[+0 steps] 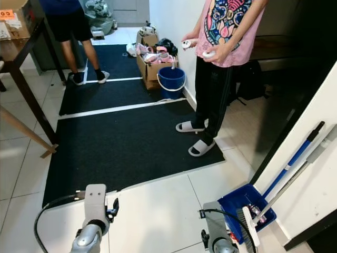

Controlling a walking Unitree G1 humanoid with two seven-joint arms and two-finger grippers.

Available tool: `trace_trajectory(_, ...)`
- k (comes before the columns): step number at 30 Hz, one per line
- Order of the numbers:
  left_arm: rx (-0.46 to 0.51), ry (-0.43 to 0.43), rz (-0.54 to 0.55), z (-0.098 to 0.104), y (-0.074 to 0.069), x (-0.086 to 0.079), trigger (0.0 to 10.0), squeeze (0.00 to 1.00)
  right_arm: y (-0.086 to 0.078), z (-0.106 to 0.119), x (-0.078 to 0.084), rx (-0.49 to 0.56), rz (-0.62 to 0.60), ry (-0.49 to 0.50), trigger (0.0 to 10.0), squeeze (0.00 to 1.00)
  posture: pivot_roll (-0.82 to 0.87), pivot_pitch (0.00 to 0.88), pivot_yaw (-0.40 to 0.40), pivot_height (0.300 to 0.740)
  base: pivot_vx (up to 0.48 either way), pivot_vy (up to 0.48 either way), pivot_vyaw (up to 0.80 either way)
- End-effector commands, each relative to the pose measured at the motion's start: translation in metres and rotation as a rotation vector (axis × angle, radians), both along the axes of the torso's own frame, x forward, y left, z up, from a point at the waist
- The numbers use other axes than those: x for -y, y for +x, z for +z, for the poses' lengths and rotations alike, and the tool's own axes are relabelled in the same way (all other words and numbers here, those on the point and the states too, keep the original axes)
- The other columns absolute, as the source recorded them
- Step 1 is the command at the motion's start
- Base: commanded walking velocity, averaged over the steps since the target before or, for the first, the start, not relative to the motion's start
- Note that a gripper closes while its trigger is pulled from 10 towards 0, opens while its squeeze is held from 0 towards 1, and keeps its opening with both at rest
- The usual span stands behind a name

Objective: Picking trash to rubbish bin

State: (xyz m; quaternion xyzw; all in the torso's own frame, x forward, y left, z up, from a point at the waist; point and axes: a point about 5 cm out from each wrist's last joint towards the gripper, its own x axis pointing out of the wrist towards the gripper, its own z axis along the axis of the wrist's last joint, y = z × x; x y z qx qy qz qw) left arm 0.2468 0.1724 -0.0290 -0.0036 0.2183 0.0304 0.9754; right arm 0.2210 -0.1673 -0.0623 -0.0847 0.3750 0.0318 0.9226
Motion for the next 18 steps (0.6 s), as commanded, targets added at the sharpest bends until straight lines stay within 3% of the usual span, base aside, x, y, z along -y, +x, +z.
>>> trace_trajectory(1, -0.001, 0.018, 0.007, -0.0002, -0.0010, -0.0049, 10.0, 0.00, -0.0015, -0.0010, 0.0023, -0.011, -0.002, -0.005, 10.0, 0.00, 0.02, 0.048, -0.015, 0.740, 0.420, 0.000, 0.00)
trace_trajectory(18, 0.001, 0.014, 0.012, 0.0000, -0.0010, -0.0035, 10.0, 0.00, -0.0009, -0.0004, 0.0033, -0.007, 0.001, -0.007, 10.0, 0.00, 0.02, 0.054, -0.016, 0.740, 0.422, 0.000, 0.00)
